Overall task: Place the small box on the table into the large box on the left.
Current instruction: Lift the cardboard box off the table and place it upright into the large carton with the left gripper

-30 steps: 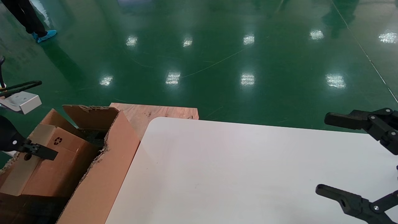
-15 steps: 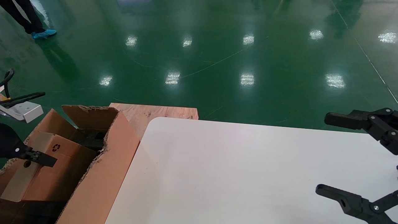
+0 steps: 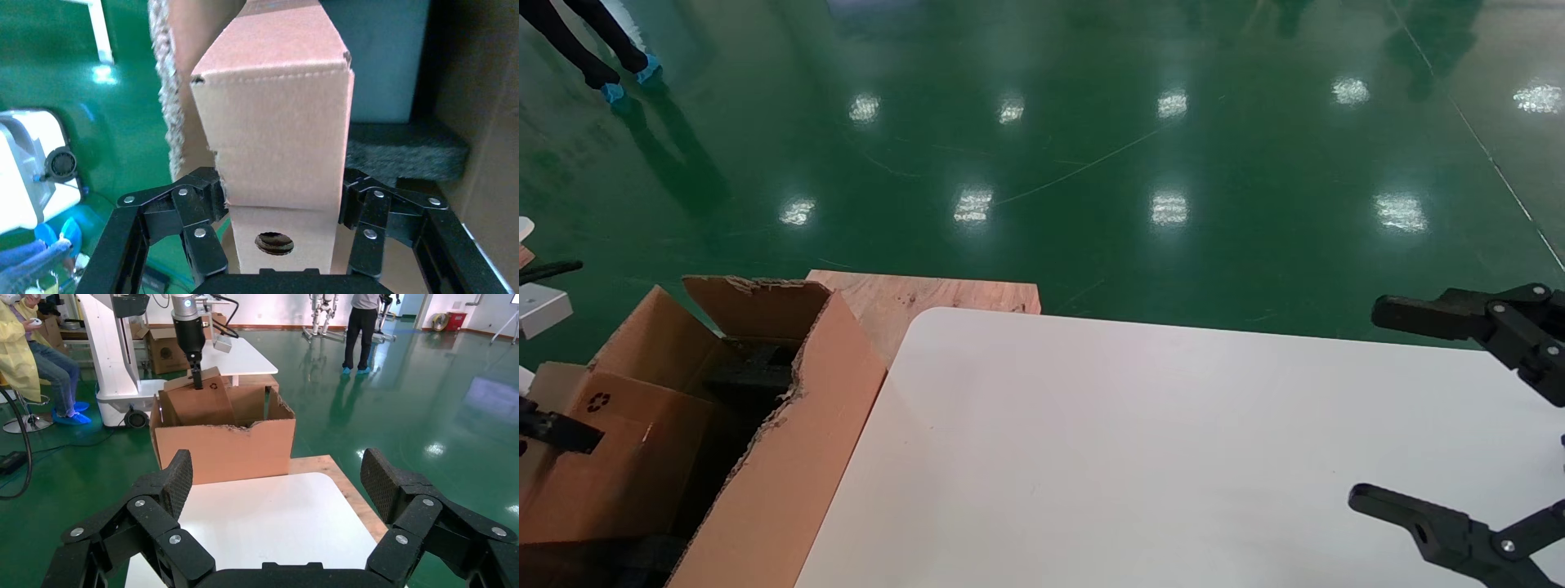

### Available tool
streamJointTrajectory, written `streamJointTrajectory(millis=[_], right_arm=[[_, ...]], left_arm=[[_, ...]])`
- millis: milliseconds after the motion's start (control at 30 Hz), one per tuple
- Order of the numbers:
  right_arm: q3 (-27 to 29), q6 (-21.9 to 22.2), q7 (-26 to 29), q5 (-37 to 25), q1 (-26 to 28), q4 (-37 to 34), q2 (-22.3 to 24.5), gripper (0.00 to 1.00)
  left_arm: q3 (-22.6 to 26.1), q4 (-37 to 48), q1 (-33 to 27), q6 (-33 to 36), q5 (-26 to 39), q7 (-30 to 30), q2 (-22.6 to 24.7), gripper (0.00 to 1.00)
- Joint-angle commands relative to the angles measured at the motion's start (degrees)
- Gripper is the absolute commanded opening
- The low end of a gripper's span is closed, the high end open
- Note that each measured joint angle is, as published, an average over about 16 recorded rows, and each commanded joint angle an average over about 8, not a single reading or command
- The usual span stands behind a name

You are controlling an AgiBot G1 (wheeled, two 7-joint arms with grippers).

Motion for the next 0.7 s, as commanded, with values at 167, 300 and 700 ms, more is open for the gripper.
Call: streamJointTrajectory(millis=[167, 300, 700], right_arm=[[0.0, 0.0, 0.0, 0.0, 0.0, 0.0, 0.0, 1.00], [0.0, 0.0, 0.0, 0.0, 0.0, 0.0, 0.0, 1.00], [0.0, 0.0, 0.0, 0.0, 0.0, 0.0, 0.0, 1.00]], left_arm=[[0.3, 3.4, 1.2, -0.8, -0.8, 3.2, -0.6, 0.00], [0.1, 5.5, 1.9, -1.7, -2.3, 5.6, -1.0, 0.00], [-0.9, 17.1, 0.6, -3.2, -2.6, 14.8, -1.5, 0.25]])
